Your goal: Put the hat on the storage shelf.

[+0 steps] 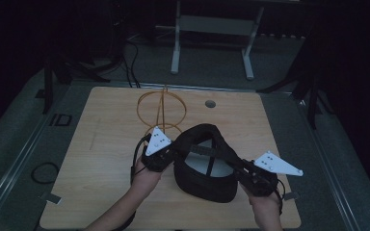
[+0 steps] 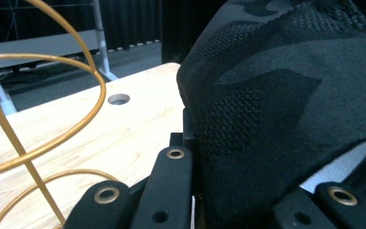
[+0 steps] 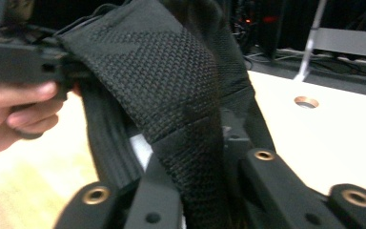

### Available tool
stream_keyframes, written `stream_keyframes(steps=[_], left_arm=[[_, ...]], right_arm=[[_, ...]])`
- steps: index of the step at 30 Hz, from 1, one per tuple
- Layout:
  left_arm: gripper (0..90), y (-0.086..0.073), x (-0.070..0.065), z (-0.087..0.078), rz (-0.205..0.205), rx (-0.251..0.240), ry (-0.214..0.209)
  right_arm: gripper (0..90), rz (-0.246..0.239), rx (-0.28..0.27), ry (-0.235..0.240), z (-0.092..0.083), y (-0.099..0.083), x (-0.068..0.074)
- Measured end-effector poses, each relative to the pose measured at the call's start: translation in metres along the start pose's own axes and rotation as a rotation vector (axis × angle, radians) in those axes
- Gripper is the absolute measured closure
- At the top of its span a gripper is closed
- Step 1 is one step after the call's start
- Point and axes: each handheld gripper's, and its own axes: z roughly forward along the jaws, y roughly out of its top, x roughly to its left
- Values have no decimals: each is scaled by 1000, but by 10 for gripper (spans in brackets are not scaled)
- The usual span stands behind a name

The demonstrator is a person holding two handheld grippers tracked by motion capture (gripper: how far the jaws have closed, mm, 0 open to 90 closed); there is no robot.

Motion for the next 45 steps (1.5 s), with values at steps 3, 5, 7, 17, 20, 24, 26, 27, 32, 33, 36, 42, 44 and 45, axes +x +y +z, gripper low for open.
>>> stream_keyframes(steps=[3,5,7,17,20,24,26,27,32,33,36,42,44,45], left_arm=[[892,5,-1,-3,8,-10,2],[892,9,-2,-6,8,-24,4],[892,13,-2,-10,14,-40,0],[892,30,-6,-23,39,-81,-11],[891,32,-6,-26,40,-85,-2],[891,34,-1,-33,57,-123,-21],[891,34,2,-36,86,-124,-44],[890,34,3,-37,93,-118,-51],[890,31,9,-40,107,-126,-128],[889,31,12,-42,120,-127,-173],[890,30,15,-45,139,-123,-240],[889,30,13,-47,181,-124,-320],[889,30,14,-47,190,-128,-381],[889,30,15,-47,189,-123,-406]], right_arm=[[735,-14,5,21,-7,-1,2],[673,-24,14,45,-12,-3,3],[620,-32,34,65,-17,-6,2],[470,-121,129,156,-35,-21,8],[469,-116,130,175,-39,-23,5],[467,-103,105,193,-50,-25,-6],[457,-112,62,171,-58,-20,-16],[457,-114,51,152,-60,-18,-20],[479,-190,24,88,-60,-4,-33],[480,-209,21,80,-58,-2,-35],[498,-248,16,81,-52,6,-38],[508,-318,24,154,-36,15,-31],[508,-337,35,190,-33,17,-27],[507,-357,42,221,-29,17,-20]])
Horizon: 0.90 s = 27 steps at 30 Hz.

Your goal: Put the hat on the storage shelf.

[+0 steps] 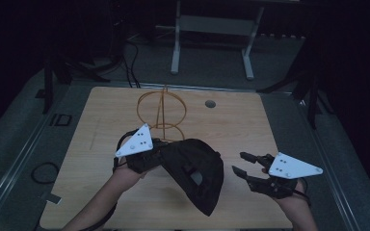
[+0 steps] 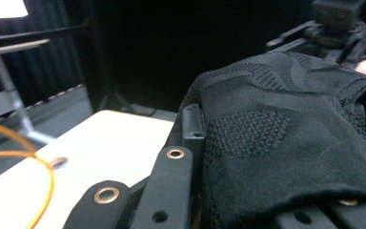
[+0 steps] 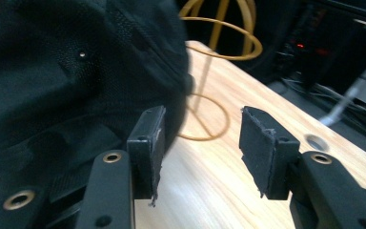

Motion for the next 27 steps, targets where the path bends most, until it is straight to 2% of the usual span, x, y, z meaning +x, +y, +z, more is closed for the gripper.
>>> stream_keyframes(steps=[2,5,10,13,15,18,19,21,23,27], left_arm=[[889,-1,1,0,-6,-6,-39],[889,-1,1,1,-7,-2,-77],[889,-1,-2,5,0,16,-101],[889,-1,-3,8,3,25,-101],[889,-1,-3,9,4,24,-97],[889,0,-1,11,-3,30,-99],[889,0,-1,11,-7,31,-95],[888,-1,0,12,-6,37,-88],[888,-2,2,13,-16,41,-79],[885,-6,5,13,-21,50,-40]], right_arm=[[506,-35,2,40,5,3,6],[506,-85,-3,85,10,8,15],[506,-155,-35,145,14,17,26],[522,-176,-49,171,16,22,30],[550,-175,-51,178,17,23,31],[695,-176,-51,203,20,23,31],[768,-169,-51,211,21,24,31],[844,-162,-38,217,22,24,31],[872,-154,-33,219,23,24,31],[887,-111,-67,211,22,23,27]])
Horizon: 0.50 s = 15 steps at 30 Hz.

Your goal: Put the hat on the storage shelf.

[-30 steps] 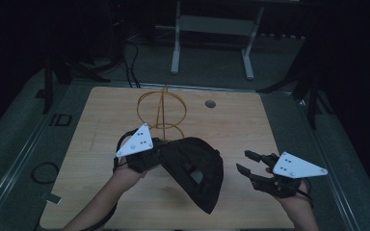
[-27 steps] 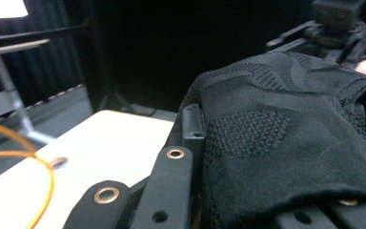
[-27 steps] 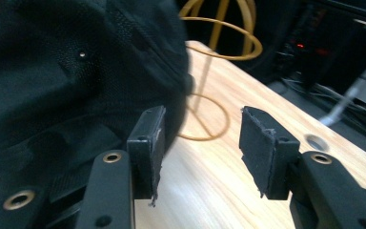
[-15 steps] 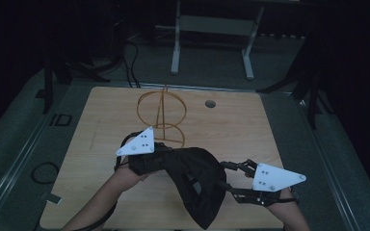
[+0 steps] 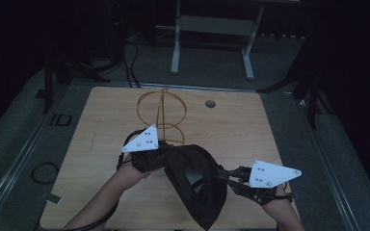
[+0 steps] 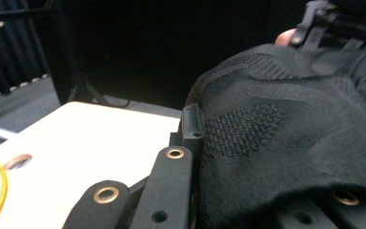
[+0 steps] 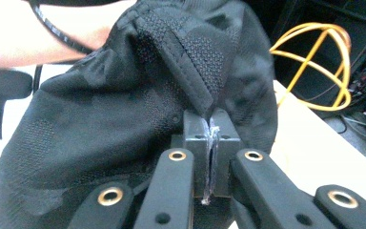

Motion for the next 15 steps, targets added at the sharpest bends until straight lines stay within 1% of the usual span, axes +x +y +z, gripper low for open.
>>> stream_keyframes(steps=[3,4,5,7,8,10,11,12,15], left_arm=[[883,-2,0,1,9,22,22],[882,-2,0,2,11,26,23],[881,-2,0,2,19,35,34],[875,-2,-1,3,16,46,49],[866,-2,-1,3,24,53,62],[831,-2,0,3,31,62,75],[809,-3,0,3,43,70,92],[804,-3,0,2,52,77,104],[746,-5,0,1,57,79,150]], right_arm=[[889,30,-30,0,-4,0,-4],[889,39,-34,1,-5,0,-5],[889,44,-36,1,-5,0,-6],[889,50,-36,1,-6,0,-6],[889,53,-35,2,-6,0,-7],[889,54,-35,1,-7,1,-6],[889,54,-35,3,-7,1,-6],[889,52,-37,1,-8,1,-7],[889,64,-45,-10,-10,0,-9]])
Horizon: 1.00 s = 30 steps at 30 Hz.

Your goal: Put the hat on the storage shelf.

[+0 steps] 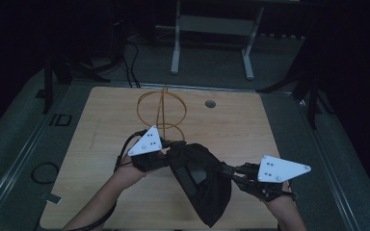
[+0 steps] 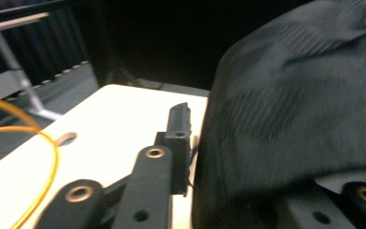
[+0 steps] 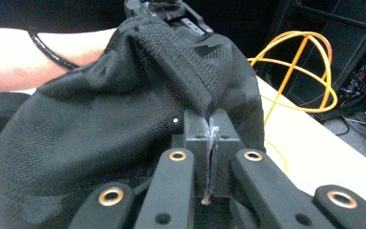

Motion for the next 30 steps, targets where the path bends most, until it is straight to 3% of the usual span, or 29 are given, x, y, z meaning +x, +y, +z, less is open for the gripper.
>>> stream_keyframes(steps=[4,5,7,11,13,21,28,30], left_arm=[[741,-1,-1,-2,6,-10,34],[692,-1,-1,-3,5,-7,54],[640,-2,0,-5,-10,-11,51],[641,-4,1,-12,-8,-13,84],[630,-6,4,-18,-33,-31,80],[552,-18,7,-34,-40,8,133],[517,-29,7,-50,-29,39,227],[514,-34,8,-56,-42,39,247]], right_arm=[[889,24,-18,-19,-4,0,-4],[889,25,-17,-20,-5,0,-5],[889,29,-20,-32,-6,0,-7],[889,31,-26,-45,-11,0,-9],[889,46,-34,-60,-15,-1,-11],[889,93,-43,-138,-31,-4,-26],[889,122,-40,-204,-37,-4,-40],[889,128,-38,-217,-37,-2,-44]])
